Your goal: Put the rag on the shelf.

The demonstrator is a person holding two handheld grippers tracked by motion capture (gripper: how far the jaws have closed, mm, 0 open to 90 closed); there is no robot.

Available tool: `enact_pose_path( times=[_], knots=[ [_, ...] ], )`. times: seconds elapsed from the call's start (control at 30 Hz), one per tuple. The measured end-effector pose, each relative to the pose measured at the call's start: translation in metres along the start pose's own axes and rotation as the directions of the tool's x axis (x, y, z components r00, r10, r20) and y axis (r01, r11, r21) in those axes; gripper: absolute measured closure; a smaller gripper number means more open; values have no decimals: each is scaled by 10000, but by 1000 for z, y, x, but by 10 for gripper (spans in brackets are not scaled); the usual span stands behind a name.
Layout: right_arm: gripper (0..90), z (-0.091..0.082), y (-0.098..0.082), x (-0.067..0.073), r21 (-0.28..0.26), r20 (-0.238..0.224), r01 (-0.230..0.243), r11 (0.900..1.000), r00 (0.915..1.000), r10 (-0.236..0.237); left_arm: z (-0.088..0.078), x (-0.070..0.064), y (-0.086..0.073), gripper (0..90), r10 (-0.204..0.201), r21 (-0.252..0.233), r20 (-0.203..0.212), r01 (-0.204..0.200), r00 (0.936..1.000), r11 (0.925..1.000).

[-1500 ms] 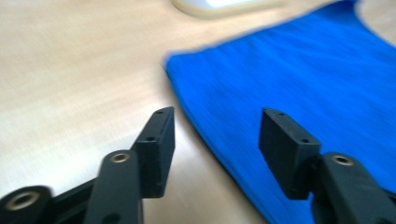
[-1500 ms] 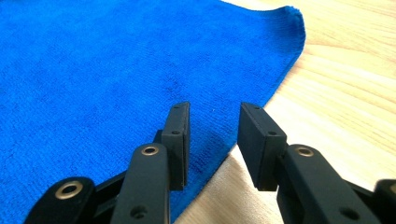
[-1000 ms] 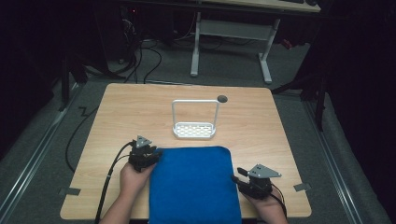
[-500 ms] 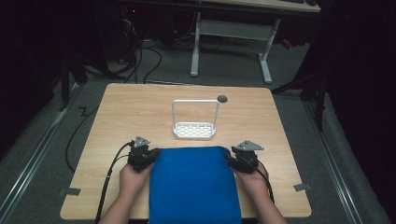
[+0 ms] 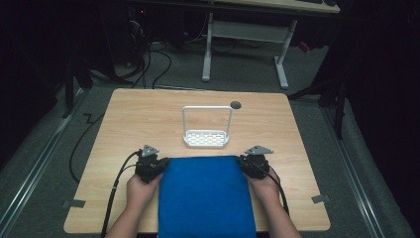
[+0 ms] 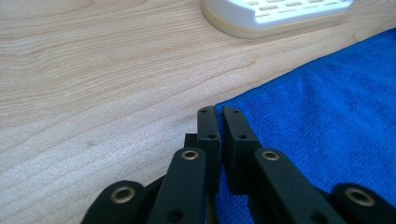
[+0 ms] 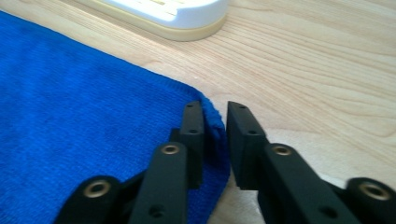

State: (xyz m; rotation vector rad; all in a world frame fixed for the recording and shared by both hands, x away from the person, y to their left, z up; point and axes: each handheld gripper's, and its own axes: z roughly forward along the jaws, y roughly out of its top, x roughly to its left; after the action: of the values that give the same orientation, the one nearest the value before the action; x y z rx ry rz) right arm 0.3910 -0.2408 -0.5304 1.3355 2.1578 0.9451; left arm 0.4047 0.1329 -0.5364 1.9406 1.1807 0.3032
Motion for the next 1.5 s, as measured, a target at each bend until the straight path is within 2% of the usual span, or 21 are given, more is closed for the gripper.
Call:
enact_pose_path(
  times=[0.03, 0.13, 0.3, 0.37, 0.5, 0.6, 0.67, 0.77, 0.8, 0.83, 0.87, 0.9, 0.93, 0.97, 1.0, 1.13, 1.27, 1.33, 1.37, 1.4, 1.5],
  knots=[
    [853, 0, 0, -1, 0, -36, -40, 10000, 10000, 40, 0, 0, 0, 864, 74, -31, 1, -74, 10000, 10000],
    [879, -2, 1, -2, -120, -137, 4, 9999, 9999, -5, -2, -1, -1, 863, 95, -235, -2, -95, 10000, 9997],
    [881, -8, 1, -2, -496, -382, -229, 9985, 9991, 210, -6, -1, -2, 865, 243, -596, 97, -236, 9997, 9979],
    [881, -12, 1, -1, -677, -421, -140, 9976, 9991, 112, -10, -4, -3, 866, 506, -858, 125, -494, 9986, 9951],
    [881, -22, 2, 5, -1046, -614, -106, 9945, 9981, 42, -17, -8, -4, 867, 483, -1201, 266, -448, 9985, 9918],
    [881, -31, 4, 12, -1469, -622, 112, 9891, 9979, -206, -28, -13, -1, 867, 712, -1794, 160, -672, 9973, 9815],
    [881, -33, 5, 14, -1561, -622, 139, 9876, 9978, -238, -33, -14, 0, 867, 723, -1976, 121, -684, 9973, 9779],
    [880, -43, 7, 18, -2028, -548, 208, 9790, 9980, -326, -42, -15, 3, 868, 765, -2420, 73, -725, 9970, 9676],
    [881, -47, 8, 18, -2198, -527, 197, 9753, 9981, -320, -48, -16, 4, 868, 771, -2663, 32, -735, 9970, 9611],
    [881, -49, 8, 19, -2290, -520, 154, 9733, 9983, -280, -48, -16, 4, 868, 771, -2663, 32, -735, 9970, 9611],
    [881, -53, 9, 19, -2471, -511, 118, 9689, 9984, -252, -54, -18, 6, 868, 835, -2915, -12, -802, 9965, 9532],
    [881, -53, 9, 19, -2471, -511, 118, 9689, 9984, -252, -54, -18, 6, 868, 835, -2915, -12, -802, 9965, 9532],
    [881, -57, 11, 20, -2691, -501, 81, 9631, 9985, -223, -56, -18, 7, 868, 853, -3000, -27, -822, 9963, 9504],
    [881, -59, 12, 20, -2767, -518, 68, 9609, 9984, -220, -59, -19, 8, 868, 875, -3129, -29, -840, 9962, 9461],
    [880, -66, 14, 23, -3091, -440, 151, 9509, 9986, -302, -64, -21, 10, 868, 872, -3440, 12, -814, 9962, 9354],
    [880, -77, 19, 27, -3565, -326, 255, 9340, 9987, -397, -76, -26, 14, 868, 1053, -3933, 33, -955, 9944, 9144],
    [880, -88, 23, 30, -4008, -318, 242, 9159, 9987, -403, -88, -33, 17, 868, 1183, -4461, 68, -1028, 9930, 8890],
    [880, -94, 25, 31, -4250, -290, 282, 9048, 9986, -447, -94, -37, 18, 868, 1274, -4748, 22, -1111, 9919, 8731],
    [880, -98, 26, 31, -4386, -243, 322, 8981, 9986, -477, -94, -37, 18, 869, 1274, -4748, 22, -1111, 9919, 8731],
    [880, -102, 27, 32, -4537, -231, 339, 8905, 9985, -498, -101, -41, 20, 869, 1363, -5063, -8, -1179, 9907, 8542],
    [880, -114, 30, 35, -4982, -126, 431, 8660, 9983, -570, -109, -47, 22, 869, 1524, -5391, -61, -1316, 9883, 8319]
  ],
)
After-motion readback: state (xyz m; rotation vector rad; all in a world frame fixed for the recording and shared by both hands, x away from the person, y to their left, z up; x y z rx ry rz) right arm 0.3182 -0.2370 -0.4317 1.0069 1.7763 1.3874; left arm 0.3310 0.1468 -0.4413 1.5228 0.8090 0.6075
